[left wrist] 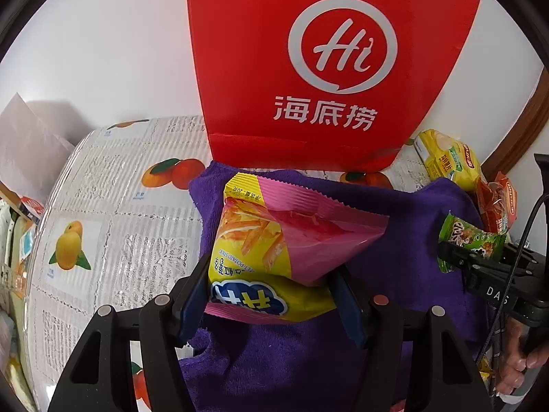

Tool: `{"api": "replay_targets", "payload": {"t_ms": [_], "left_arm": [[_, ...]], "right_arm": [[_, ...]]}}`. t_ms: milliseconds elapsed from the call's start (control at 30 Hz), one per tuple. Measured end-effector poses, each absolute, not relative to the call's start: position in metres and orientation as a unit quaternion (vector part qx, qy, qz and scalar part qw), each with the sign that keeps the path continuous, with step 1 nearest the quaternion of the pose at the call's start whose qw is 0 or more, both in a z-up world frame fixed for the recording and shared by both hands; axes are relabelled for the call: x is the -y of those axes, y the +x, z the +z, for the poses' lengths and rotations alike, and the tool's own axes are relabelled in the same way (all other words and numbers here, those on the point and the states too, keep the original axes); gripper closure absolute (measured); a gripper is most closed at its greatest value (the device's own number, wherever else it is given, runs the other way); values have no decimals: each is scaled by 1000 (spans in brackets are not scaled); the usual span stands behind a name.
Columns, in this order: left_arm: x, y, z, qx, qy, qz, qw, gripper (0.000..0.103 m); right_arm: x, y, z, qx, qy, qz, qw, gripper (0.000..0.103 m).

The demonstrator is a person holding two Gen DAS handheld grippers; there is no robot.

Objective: Organize snacks
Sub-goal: 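Lift both held bags and carry them over the purple towel, then open the right tool dropping the green bag on the towel while the left tool releases the pink-yellow bag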

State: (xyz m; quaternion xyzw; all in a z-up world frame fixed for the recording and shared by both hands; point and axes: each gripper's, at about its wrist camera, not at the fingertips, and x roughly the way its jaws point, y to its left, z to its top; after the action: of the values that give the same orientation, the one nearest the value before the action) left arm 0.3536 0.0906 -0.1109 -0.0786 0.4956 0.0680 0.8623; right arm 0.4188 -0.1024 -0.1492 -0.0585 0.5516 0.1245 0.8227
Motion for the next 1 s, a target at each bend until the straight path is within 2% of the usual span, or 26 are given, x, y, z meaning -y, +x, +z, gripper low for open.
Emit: {"api": "replay_targets", "payload": {"t_ms": [467, 600, 1000], "left_arm": [[-90, 358, -116, -505, -74, 74, 857, 39], [-89, 358, -117, -503, -70, 74, 858, 39], [-75, 352, -112, -494, -63, 45, 866, 39]], "right_arm": [[94, 423, -162, -569, -57, 134, 809, 50], [89, 424, -166, -570, -73, 135, 807, 27], [101, 415, -125, -511, -68, 112, 850, 25]]}}
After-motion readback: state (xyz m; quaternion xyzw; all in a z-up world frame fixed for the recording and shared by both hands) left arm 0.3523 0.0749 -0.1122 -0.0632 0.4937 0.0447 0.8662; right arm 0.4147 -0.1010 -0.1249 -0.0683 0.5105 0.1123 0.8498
